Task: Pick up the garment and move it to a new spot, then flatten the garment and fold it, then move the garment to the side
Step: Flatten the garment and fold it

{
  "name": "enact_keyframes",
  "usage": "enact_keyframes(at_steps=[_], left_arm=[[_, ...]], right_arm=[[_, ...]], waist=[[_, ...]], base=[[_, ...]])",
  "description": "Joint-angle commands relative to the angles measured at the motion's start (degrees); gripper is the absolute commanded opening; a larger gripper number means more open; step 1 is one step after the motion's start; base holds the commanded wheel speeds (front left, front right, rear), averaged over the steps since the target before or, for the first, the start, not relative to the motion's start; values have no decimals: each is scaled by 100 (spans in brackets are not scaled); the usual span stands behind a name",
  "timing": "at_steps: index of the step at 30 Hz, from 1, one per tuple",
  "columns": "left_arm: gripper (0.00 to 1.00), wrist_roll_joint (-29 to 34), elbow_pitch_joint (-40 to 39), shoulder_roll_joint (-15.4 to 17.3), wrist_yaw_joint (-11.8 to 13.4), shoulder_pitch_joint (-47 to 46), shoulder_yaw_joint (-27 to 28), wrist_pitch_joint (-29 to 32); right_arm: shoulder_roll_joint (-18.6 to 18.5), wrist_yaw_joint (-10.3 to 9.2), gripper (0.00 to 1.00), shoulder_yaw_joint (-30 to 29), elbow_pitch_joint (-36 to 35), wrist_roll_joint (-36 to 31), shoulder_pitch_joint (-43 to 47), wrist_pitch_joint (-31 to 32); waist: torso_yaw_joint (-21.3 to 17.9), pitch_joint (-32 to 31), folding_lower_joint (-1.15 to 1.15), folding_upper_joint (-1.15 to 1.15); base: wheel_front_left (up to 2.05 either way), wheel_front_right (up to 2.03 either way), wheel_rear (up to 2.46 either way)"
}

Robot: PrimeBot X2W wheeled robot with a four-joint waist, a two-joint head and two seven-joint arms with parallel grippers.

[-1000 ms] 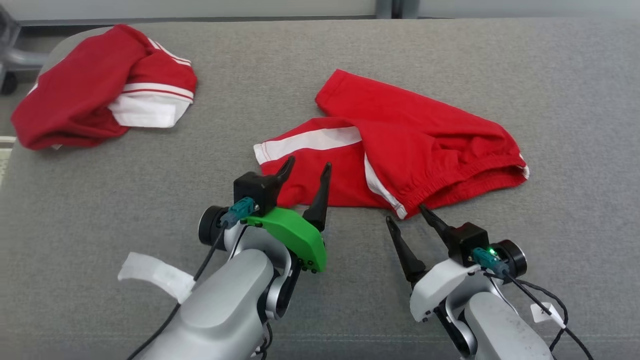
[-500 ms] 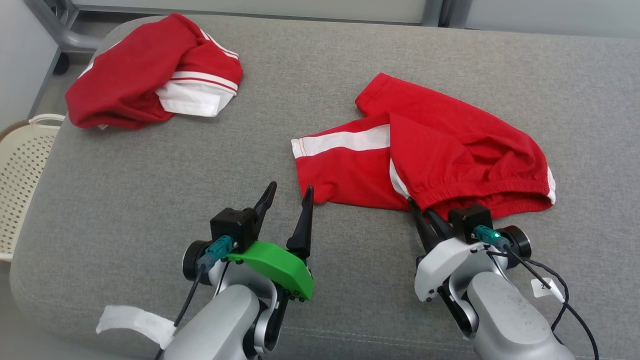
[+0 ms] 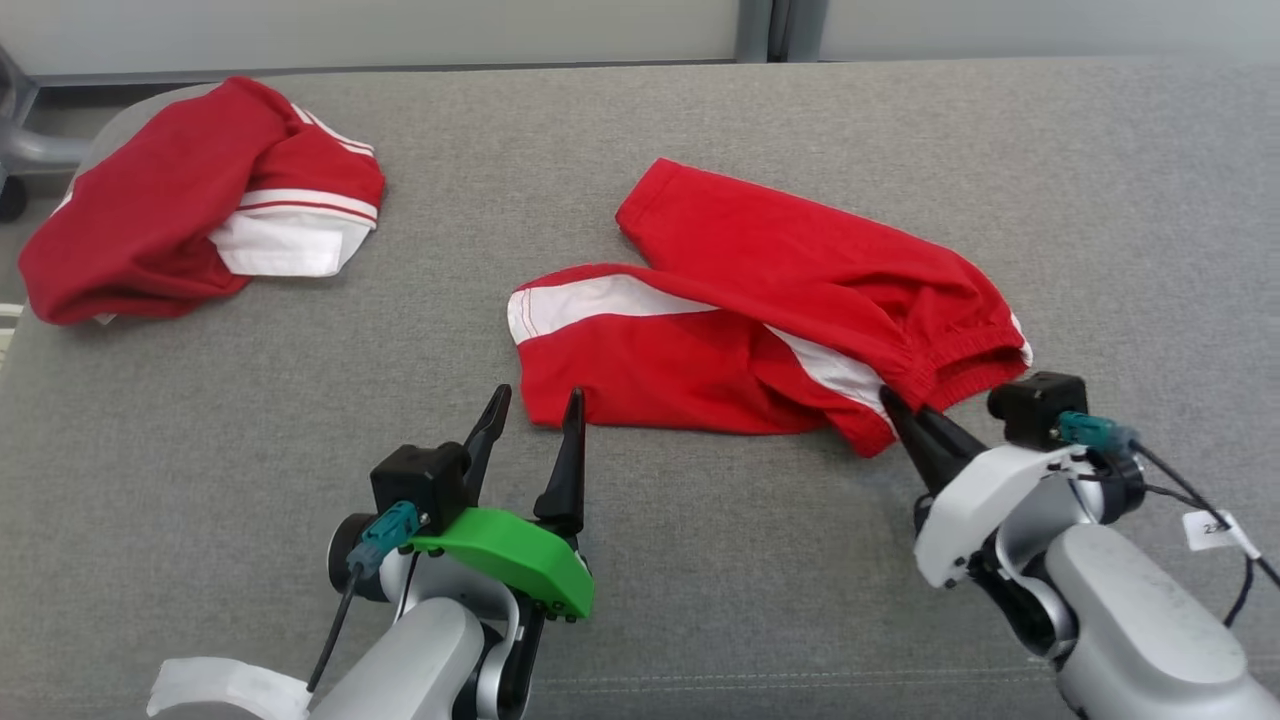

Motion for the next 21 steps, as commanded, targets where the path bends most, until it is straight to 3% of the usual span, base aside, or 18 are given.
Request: enact_keyframes(at_steps=[1, 10, 15, 21], left_arm=[[100, 34, -36, 37, 2, 103, 23, -14], [100, 37, -129, 120, -33, 220, 50, -13], [100, 45, -152, 123, -41, 221, 4, 1], [100, 34, -151, 126, -29, 240, -34, 10]], right_arm=[[-209, -6, 0, 35, -137, 146, 53, 171], [-1287, -6, 0, 520, -687, 1241, -161, 1157], [-1808, -6, 0, 747, -339, 1546, -484, 1325], [-2033, -7, 0, 1102, 310, 1498, -820, 1216]], waist=[[-129, -53, 0, 0], [-120, -8, 0, 0], [-28, 32, 0, 0], [30, 41, 0, 0]], base=[[0, 0, 0], [0, 0, 0], [0, 0, 0], [0, 0, 0]])
